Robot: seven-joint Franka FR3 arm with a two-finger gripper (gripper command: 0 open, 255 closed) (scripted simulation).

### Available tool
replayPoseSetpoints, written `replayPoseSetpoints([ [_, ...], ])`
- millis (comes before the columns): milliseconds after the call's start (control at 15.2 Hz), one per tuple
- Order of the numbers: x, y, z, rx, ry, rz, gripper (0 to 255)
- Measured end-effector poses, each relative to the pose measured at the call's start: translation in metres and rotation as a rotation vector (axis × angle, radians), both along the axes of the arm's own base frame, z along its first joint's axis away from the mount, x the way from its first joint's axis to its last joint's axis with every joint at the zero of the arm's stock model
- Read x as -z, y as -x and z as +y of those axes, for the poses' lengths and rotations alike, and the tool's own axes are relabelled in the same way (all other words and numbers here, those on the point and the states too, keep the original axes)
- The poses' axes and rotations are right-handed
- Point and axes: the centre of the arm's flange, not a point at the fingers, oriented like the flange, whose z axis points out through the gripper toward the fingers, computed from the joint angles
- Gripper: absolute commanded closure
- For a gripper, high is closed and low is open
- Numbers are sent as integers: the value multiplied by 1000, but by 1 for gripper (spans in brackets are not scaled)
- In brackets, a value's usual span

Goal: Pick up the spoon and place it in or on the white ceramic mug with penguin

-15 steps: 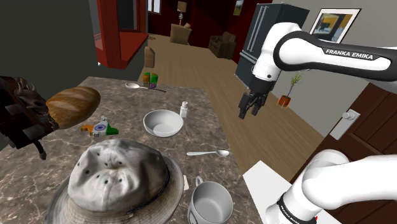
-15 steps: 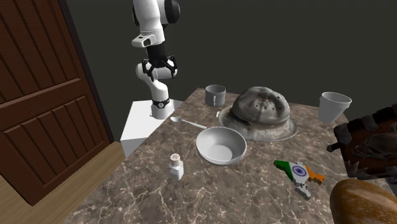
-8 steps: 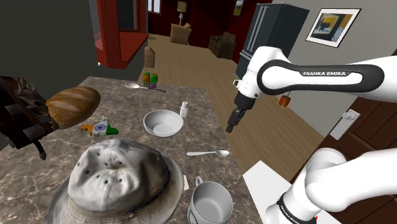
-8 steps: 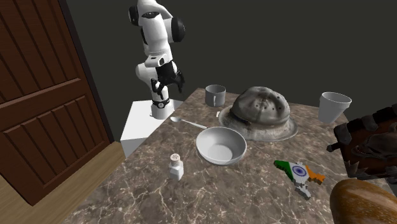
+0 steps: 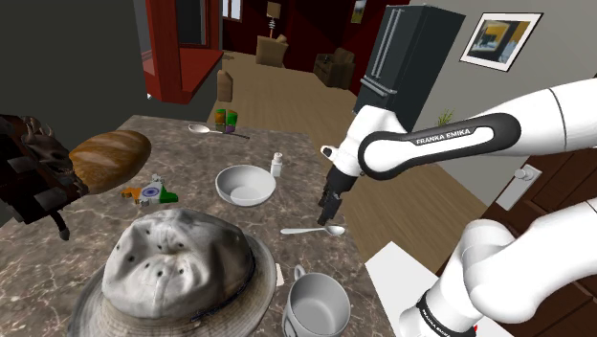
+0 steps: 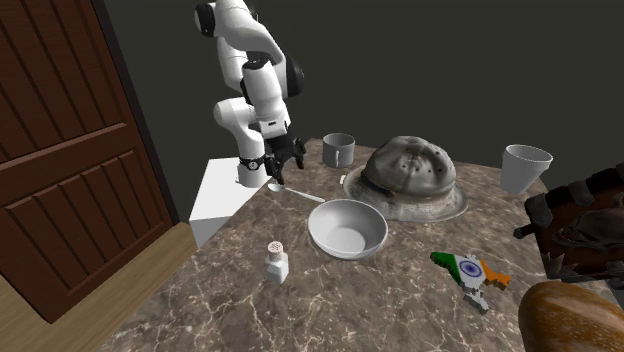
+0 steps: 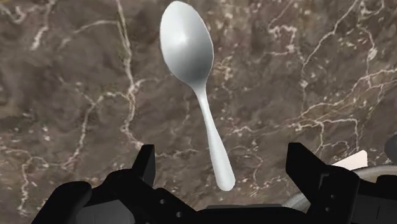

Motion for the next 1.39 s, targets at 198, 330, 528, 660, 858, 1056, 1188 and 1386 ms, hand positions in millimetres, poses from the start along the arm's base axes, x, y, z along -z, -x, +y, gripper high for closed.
replayPoseSetpoints([
  [198,20,-4,12,-71,-10,-24,0],
  [330,31,-4,14,-79,-11,-27,0],
  [528,46,-5,19,-81,-11,-28,0],
  [660,53,-6,19,-82,-11,-28,0],
  [858,54,-6,20,-82,-11,-29,0],
  [1056,55,-6,20,-82,-11,-29,255],
  [1188,55,-6,20,-82,-11,-29,255],
  [1386,55,-6,20,-82,-11,-29,255],
])
